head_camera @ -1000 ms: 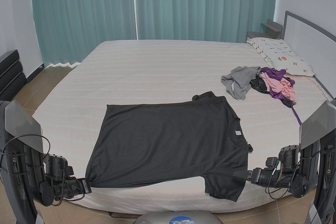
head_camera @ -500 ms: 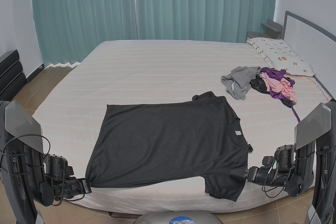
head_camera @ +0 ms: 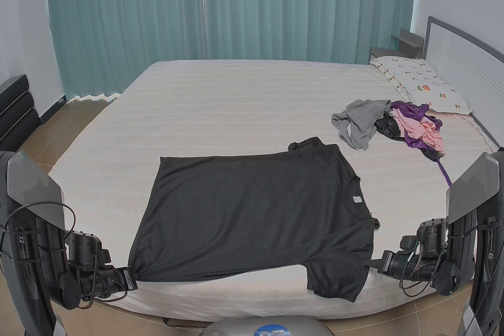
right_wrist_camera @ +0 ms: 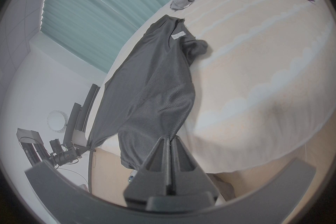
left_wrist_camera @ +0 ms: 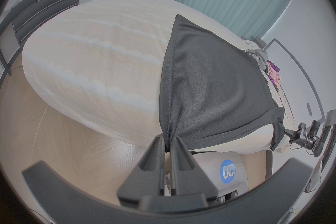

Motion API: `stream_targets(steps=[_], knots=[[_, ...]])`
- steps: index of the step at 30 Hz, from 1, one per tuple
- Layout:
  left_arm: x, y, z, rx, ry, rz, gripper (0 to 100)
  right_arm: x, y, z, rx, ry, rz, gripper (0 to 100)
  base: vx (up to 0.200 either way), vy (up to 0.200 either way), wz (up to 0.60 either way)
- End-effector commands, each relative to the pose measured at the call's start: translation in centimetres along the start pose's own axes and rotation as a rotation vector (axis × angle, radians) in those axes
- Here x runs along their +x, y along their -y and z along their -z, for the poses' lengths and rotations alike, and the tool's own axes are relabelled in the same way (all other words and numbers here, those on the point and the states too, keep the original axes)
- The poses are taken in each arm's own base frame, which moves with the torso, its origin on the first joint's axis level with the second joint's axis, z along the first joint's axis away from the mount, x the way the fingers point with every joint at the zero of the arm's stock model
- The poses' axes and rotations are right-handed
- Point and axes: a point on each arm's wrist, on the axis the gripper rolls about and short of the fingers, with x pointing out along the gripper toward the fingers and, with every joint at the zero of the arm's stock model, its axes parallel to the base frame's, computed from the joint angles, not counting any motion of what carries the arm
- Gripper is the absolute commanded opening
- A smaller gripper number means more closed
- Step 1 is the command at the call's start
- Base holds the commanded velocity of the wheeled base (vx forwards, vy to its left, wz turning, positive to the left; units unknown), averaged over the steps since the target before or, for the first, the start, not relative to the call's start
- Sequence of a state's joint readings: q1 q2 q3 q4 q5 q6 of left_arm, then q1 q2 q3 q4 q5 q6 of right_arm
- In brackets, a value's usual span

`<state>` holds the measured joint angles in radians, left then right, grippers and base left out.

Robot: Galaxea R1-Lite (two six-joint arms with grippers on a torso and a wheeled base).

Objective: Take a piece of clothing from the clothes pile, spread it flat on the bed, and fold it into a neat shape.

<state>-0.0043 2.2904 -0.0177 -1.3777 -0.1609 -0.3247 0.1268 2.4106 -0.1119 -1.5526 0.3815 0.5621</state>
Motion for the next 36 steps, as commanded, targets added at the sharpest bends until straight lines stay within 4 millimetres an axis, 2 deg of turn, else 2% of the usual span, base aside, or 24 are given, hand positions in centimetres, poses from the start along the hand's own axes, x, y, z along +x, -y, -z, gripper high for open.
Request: stream_targets(steps=[1,5,13,31,36], knots=[[-0.3,-0.1,0.3,-0.006,-0.014,-0.007,0,-1.9,0.0,-0.1,0.008,0.019,0.006,0,0.0,0.0,0.0],[-0.4,-0.1,0.2,-0.007,-0.009,-0.007,0,-3.6,0.0,-0.1,-0.002,0.021,-0.01,0,0.0,0.0,0.0],[-0.4,-0.2,0.3,0.001,-0.016,-0.01,0,-3.9,0.4,-0.1,0.023,0.012,0.018,0,0.0,0.0,0.0],[-0.1,-0.3,0.6,0.008,-0.038,-0.017,0,-7.8,0.0,0.9,-0.092,-0.136,0.134,0,0.0,0.0,0.0],[-0.4,-0.2,0.7,0.007,-0.052,-0.023,0,-8.0,0.0,1.2,-0.116,-0.165,0.144,0,0.0,0.0,0.0]])
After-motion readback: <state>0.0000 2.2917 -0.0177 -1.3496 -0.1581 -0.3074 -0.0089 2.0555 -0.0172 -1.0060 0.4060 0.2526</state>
